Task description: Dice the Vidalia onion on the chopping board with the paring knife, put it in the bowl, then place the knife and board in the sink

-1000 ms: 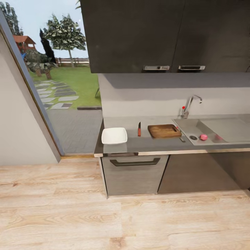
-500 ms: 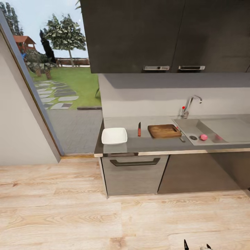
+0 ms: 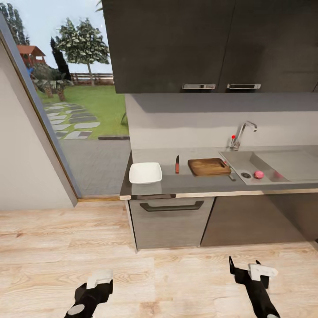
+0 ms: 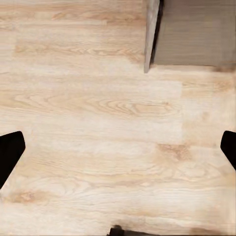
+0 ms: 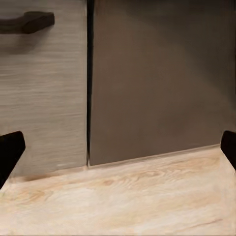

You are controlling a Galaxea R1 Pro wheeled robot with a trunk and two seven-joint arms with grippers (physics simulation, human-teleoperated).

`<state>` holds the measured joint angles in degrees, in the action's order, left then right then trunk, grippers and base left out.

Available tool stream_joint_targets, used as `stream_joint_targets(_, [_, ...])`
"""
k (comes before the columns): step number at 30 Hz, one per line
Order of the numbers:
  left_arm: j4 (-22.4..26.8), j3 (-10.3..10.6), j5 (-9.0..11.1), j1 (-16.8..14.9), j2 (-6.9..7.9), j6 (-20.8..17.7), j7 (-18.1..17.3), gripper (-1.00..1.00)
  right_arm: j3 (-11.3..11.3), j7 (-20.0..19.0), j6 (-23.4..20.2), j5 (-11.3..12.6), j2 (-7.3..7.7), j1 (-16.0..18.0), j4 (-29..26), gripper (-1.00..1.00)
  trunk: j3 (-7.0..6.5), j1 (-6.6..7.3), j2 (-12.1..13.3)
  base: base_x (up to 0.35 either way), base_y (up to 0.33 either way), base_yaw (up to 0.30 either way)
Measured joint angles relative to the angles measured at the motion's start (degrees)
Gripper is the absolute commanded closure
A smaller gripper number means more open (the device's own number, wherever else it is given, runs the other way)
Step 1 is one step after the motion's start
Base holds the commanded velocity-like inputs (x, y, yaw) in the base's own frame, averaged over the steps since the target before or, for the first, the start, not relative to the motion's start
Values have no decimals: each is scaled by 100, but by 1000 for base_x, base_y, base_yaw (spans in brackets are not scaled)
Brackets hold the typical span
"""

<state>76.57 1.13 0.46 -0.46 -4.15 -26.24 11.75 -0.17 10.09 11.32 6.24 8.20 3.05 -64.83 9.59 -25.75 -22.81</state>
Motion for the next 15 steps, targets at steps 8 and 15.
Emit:
stream_joint_targets(8, [1199, 877, -23, 17, 143, 122, 23, -100, 25, 38, 484, -38, -22, -111, -824, -100, 2, 0, 0, 0, 0, 0])
stream_joint_targets(15, [1218, 900, 23, 82, 705, 840, 11, -100, 34, 33, 1372, -151, -44, -766, -603, -100, 4, 0, -1, 0, 0, 0])
